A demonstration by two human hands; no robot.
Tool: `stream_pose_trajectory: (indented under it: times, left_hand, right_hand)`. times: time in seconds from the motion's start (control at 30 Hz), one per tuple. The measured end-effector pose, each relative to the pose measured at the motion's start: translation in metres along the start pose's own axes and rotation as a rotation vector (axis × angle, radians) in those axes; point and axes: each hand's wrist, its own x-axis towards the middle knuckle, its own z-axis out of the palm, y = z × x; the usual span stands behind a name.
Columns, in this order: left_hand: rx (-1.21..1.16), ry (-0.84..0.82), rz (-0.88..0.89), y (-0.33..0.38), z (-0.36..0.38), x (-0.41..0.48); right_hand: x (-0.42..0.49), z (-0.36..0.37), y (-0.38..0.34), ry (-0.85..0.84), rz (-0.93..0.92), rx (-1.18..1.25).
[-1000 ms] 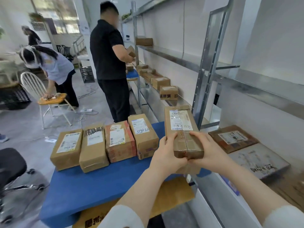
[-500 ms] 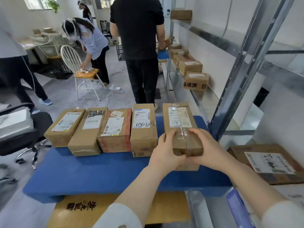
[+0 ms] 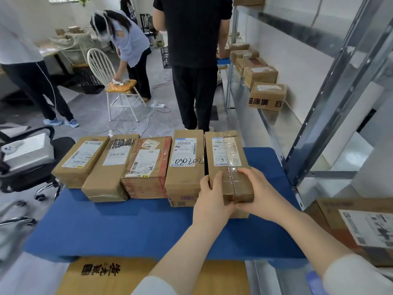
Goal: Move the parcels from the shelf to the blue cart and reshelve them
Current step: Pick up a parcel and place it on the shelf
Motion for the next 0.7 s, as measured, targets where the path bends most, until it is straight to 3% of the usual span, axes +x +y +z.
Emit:
stream_pose_trajectory:
  times: [0.23,0.7]
  left_hand:
    - [0.127,0.085,0.015,-0.004,0.000,0.000]
    - [0.129,0.105,0.003,-0.005,-0.013,-0.003]
  right_hand:
    - [0.004,0.008,0.000,0.011,0.000,-0.023]
    - [0.000,0.009,-0.009,0.060,0.001,-0.066]
